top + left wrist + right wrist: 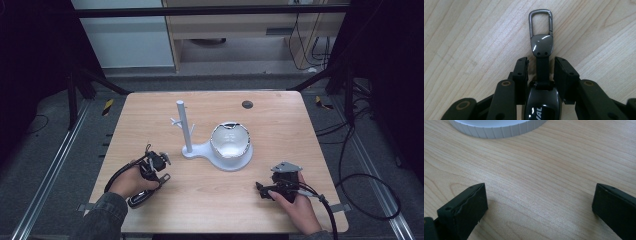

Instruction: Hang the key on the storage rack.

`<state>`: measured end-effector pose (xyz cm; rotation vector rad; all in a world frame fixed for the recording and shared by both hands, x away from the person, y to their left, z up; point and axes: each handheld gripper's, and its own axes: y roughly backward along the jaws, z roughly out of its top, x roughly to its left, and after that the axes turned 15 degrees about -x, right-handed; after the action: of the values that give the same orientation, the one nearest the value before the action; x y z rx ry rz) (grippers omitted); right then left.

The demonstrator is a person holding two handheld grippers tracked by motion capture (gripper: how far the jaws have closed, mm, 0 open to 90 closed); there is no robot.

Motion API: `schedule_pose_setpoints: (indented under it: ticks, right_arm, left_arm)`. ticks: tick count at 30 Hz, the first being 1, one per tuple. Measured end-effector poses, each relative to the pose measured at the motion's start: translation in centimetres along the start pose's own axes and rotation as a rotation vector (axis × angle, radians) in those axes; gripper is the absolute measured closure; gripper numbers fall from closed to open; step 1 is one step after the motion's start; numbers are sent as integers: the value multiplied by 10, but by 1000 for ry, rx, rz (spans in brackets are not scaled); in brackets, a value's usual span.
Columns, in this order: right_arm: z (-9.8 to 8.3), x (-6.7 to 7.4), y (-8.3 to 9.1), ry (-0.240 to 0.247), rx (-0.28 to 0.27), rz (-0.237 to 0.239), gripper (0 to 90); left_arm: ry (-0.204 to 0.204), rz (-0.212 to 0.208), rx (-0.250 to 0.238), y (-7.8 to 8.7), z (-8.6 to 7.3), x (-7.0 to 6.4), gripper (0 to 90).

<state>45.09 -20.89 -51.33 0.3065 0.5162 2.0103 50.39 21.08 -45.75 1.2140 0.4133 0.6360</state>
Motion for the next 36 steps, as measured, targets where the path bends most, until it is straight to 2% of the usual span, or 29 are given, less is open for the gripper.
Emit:
schedule_pose_setpoints:
  ticks: [5, 13, 17, 19, 23, 25, 27, 28, 29, 30, 31, 34, 36]
  right_arm:
    - [0, 0, 0, 0, 0, 0, 5]
    - [0, 0, 0, 1, 0, 0, 4]
    - [0, 0, 0, 0, 0, 0, 4]
    - [0, 0, 0, 1, 0, 0, 5]
    - [0, 0, 0, 0, 0, 0, 5]
    - [0, 0, 0, 1, -1, 0, 4]
    - [0, 0, 0, 0, 0, 0, 5]
    - [0, 0, 0, 1, 0, 0, 5]
    - [0, 0, 0, 1, 0, 0, 5]
    - [0, 0, 0, 1, 0, 0, 5]
    - [0, 0, 0, 1, 0, 0, 5]
    - [0, 0, 0, 3, -1, 1, 5]
    - [0, 0, 0, 2, -1, 1, 5]
  left_arm:
    - [-2, 2, -9, 1, 0, 2, 692]
    - [-11, -13, -4, -1, -1, 2, 722]
    - [-17, -16, -1, -3, -1, 0, 783]
    - [-16, -1, -1, -1, -1, 0, 794]
    - [-14, -13, -23, 6, -7, 1, 799]
    - [1, -6, -58, 11, -12, 2, 800]
    - [24, -1, -114, 18, -19, 3, 800]
    - [24, -1, -114, 18, -19, 3, 801]
    - [48, 2, -172, 26, -27, 5, 801]
    - [48, 2, -172, 26, -27, 5, 802]
    - [89, 12, -248, 36, -38, 9, 802]
    - [136, 25, -363, 51, -55, 14, 803]
    - [165, 45, -421, 60, -65, 16, 804]
